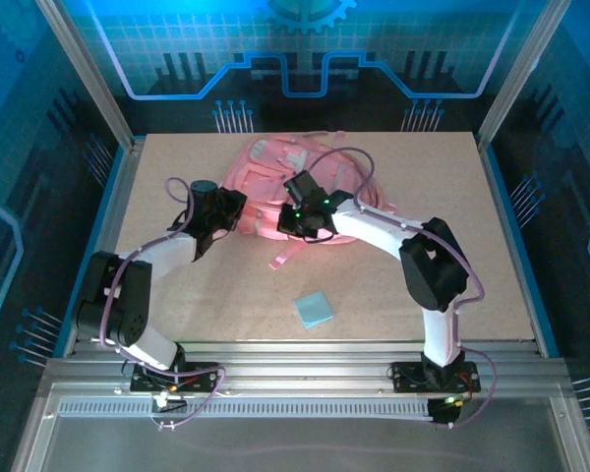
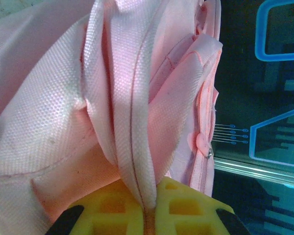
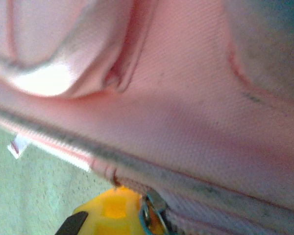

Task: Pack the student bag

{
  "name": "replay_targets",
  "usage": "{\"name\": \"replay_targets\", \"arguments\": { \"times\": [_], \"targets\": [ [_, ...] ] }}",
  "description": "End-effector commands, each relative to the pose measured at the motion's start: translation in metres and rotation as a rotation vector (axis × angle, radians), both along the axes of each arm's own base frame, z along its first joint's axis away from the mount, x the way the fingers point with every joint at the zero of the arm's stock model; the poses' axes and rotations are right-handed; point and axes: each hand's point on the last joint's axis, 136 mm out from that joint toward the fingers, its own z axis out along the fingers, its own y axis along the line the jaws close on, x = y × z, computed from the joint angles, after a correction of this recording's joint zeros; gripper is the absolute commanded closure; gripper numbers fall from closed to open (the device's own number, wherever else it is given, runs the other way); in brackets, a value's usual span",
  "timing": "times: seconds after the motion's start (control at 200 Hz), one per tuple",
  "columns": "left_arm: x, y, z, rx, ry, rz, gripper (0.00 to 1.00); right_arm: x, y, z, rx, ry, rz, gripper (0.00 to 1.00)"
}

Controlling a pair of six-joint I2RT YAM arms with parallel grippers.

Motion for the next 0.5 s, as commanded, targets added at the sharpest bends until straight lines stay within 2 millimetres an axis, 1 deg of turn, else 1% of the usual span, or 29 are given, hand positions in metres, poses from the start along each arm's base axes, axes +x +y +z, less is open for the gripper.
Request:
{"name": "replay_targets", "arguments": {
  "times": [0.0,0.085,0.135,0.2,0.305,0.495],
  "targets": [
    [0.031,0.029,0.025,0.036,-0.102,0.052,1.00,-0.013,-0.036,0.006,-0.117,-0.017,0.161,1.00],
    [0.039,0.034,0.027,0.039,-0.108,0.050,1.00,-0.030,-0.056,-0.009,-0.215,0.036,0.246,1.00],
    [0.042,0.036,0.029,0.045,-0.110,0.046,1.00,-0.038,-0.067,-0.018,-0.243,0.069,0.274,1.00],
    [0.046,0.038,0.032,0.052,-0.116,0.044,1.00,-0.046,-0.078,-0.024,-0.250,0.107,0.290,1.00],
    [0.048,0.044,0.034,0.071,-0.120,0.049,1.00,-0.055,-0.093,-0.023,-0.250,0.137,0.305,1.00],
    [0.054,0.050,0.032,0.076,-0.117,0.033,1.00,-0.062,-0.119,-0.018,-0.290,0.157,0.341,1.00]
  ]
}}
